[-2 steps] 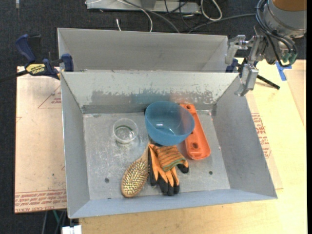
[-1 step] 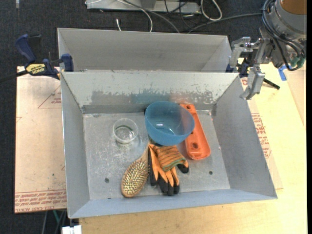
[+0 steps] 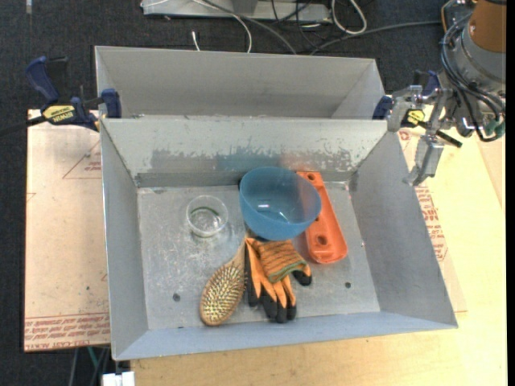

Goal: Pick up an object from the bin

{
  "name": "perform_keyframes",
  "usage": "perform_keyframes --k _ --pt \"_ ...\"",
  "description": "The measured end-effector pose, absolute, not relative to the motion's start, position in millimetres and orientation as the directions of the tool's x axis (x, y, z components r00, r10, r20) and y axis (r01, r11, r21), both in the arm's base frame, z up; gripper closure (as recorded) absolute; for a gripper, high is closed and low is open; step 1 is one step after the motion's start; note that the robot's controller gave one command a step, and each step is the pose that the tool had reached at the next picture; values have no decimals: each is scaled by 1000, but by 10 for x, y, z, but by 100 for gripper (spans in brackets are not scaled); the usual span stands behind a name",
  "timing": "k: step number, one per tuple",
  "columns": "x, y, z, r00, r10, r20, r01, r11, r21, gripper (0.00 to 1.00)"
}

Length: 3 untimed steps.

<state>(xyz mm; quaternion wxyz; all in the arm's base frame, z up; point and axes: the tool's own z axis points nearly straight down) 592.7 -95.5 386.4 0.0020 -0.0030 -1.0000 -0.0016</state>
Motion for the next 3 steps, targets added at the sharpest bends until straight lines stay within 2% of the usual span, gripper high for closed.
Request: perform_keyframes --k 1,2,3 --pt "5716 -1031 3946 -1000 -3 -19 -3 1000 1 0" --pt "5381 -1336 3624 -999 41 -8 41 999 3 0" --pt "5332 -1032 4623 -999 -30 -30 -30 1000 0 0"
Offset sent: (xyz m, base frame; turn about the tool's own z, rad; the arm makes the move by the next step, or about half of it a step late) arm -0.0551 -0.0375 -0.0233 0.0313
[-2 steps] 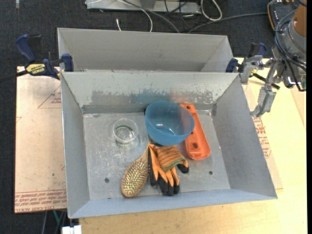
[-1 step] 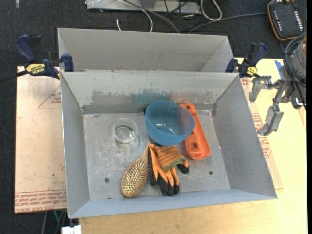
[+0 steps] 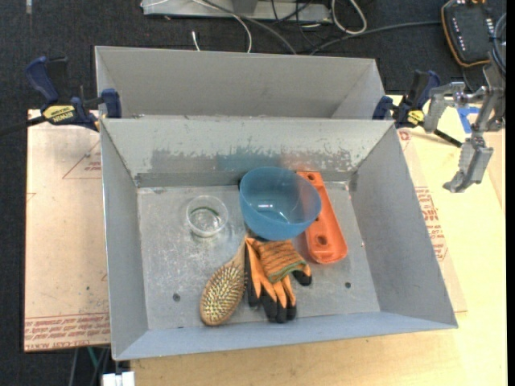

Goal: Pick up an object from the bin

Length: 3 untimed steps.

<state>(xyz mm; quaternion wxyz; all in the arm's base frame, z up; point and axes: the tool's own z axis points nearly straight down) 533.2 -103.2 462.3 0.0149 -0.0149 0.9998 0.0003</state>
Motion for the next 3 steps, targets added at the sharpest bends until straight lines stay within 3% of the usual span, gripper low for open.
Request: perform_keyframes --k 1,2,3 --pt "5265 -1114 4537 -1000 -12 -25 -13 1000 1 0" --pt "5659 -636 4108 -970 -240 -31 -240 971 -6 0" --pt "5578 -706 4143 -984 -178 -23 -178 984 2 0"
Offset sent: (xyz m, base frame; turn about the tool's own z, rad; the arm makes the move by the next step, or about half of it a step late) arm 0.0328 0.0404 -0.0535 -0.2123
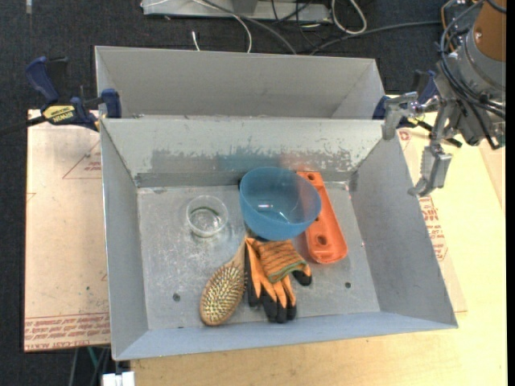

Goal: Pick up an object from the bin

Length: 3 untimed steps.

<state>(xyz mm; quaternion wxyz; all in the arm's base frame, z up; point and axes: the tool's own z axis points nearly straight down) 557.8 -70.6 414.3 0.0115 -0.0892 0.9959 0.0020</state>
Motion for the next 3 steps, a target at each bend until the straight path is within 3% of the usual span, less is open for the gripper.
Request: perform_keyframes --k 1,2,3 --pt "5580 -857 4213 -998 -51 -30 -51 999 -2 0" --pt "6577 -409 4158 -980 -193 -39 -193 981 -7 0" --pt "6339 -516 4059 -986 -164 -33 -164 986 1 0"
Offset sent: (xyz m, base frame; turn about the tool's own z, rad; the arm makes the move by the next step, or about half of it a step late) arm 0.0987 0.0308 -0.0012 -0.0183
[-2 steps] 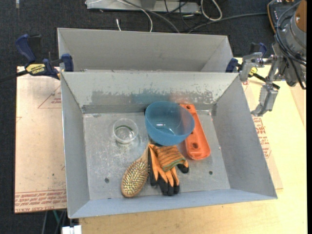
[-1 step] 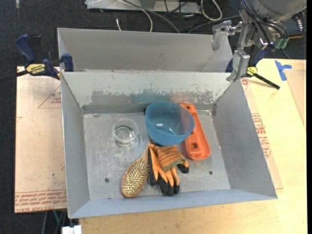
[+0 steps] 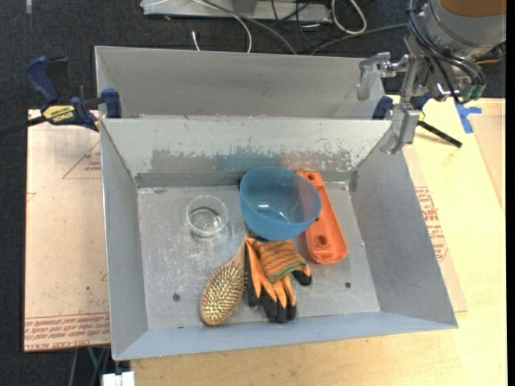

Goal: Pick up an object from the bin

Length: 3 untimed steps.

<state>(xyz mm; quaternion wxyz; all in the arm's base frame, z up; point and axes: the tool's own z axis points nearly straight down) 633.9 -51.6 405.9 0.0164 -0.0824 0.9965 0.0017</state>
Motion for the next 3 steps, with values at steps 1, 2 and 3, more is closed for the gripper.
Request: perform_keyframes --k 1,2,3 --pt "6179 -406 4117 -970 -242 -38 -242 970 -5 0" --pt "6131 -380 4222 -961 -273 -33 -273 962 -2 0" --pt "6094 -381 4347 -972 -231 -37 -231 973 -4 0"
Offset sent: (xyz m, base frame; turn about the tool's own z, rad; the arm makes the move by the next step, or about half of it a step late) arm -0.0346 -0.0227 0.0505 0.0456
